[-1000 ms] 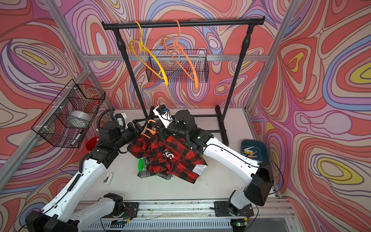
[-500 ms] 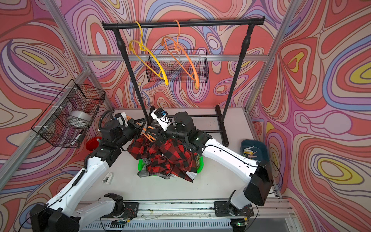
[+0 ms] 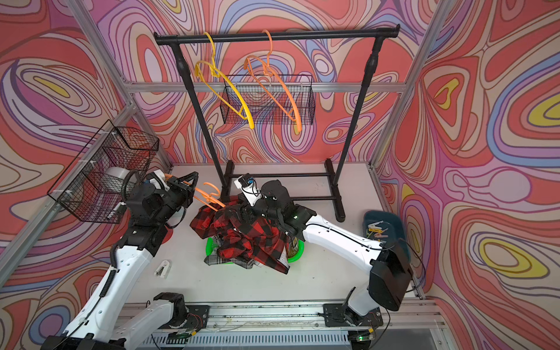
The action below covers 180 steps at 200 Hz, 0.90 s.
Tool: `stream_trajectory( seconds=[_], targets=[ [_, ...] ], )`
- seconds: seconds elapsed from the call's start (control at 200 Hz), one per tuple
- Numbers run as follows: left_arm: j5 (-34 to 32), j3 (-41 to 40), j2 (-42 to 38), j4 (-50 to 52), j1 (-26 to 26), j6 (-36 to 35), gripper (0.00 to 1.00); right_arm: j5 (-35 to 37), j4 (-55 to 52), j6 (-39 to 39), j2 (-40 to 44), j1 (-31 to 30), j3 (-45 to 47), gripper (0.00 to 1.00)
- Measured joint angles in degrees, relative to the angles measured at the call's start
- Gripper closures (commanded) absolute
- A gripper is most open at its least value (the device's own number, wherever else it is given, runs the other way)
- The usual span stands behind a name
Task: Remove the clothespins securing long-sleeve shirts to the hanger
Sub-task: Remove the long-sleeve shirt from the hanger.
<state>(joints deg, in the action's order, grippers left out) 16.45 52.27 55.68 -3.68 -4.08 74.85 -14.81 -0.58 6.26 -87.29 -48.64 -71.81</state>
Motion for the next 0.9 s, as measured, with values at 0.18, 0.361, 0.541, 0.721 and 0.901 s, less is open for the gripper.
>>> stream_trajectory(
  seconds=[0.18,0.361,0.541,0.721,0.901],
  targets=[
    [1.33,0.59,0.90,-0.68,1.53,1.62,1.00,1.57,2.01,2.40,-0.26,-0.09,4.61,0.29],
    [2.62,3.48,1.33,-0.94,3.72,1.99,1.00,3.02,3.69,5.57,-0.24,1.07,11.96,0.29],
    [4.55,6.84,1.36,-3.65,7.93,4.50,1.00,4.24,4.52,9.31,0.74,3.72,18.93,0.30],
    [5.20,7.34,1.14,-7.48,10.88,8.57,1.00,4.52,4.35,11.39,4.87,6.62,22.29,0.30],
    [6.01,6.40,1.09,-12.20,11.32,14.56,1.00,1.99,2.38,8.96,13.29,7.87,21.44,0.28]
  ],
)
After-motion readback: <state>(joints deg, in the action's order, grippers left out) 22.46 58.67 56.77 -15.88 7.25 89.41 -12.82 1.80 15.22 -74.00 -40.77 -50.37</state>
